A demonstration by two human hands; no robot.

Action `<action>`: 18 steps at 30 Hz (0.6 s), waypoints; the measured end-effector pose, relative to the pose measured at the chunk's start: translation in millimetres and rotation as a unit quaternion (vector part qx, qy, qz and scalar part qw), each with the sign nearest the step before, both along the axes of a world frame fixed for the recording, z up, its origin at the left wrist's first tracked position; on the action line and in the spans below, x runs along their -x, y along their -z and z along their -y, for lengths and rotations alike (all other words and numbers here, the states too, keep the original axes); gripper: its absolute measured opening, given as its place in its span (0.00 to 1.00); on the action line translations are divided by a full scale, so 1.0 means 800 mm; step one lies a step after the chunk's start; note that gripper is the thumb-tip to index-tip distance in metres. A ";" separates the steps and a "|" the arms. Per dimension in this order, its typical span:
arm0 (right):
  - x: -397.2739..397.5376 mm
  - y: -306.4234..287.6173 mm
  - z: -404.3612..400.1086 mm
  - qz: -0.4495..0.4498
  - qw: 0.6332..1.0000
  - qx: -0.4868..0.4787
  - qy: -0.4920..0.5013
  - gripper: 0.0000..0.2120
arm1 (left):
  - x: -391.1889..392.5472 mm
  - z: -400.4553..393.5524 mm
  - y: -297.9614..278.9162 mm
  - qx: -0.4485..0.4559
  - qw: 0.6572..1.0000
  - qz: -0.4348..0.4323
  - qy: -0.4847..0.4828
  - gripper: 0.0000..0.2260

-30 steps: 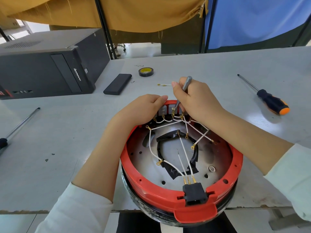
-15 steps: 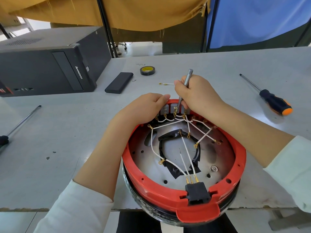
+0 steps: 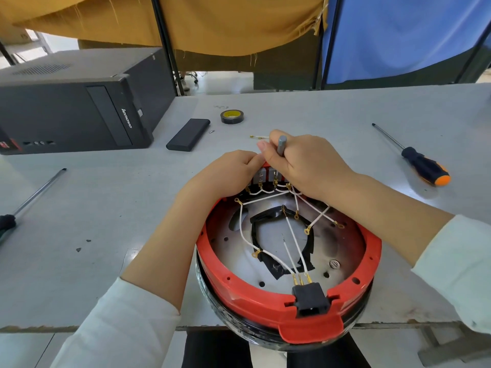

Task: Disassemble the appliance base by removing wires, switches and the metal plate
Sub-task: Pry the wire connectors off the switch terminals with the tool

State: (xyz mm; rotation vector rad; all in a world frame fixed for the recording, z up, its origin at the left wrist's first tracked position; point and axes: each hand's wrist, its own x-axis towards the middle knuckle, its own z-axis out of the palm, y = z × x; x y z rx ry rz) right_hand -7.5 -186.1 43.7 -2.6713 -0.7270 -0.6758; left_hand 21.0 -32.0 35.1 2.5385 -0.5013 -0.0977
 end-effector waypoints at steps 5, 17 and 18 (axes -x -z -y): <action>0.000 -0.008 0.000 0.023 0.999 0.014 -0.028 0.16 | 0.002 0.000 -0.003 -0.006 1.000 -0.007 0.000 0.23; -0.031 -0.018 -0.011 -0.023 0.988 0.150 -0.036 0.18 | 0.003 0.001 -0.004 0.058 0.996 -0.057 -0.031 0.12; -0.033 -0.018 -0.013 -0.024 0.988 0.151 -0.036 0.18 | 0.002 0.000 -0.005 0.084 0.993 -0.073 -0.039 0.14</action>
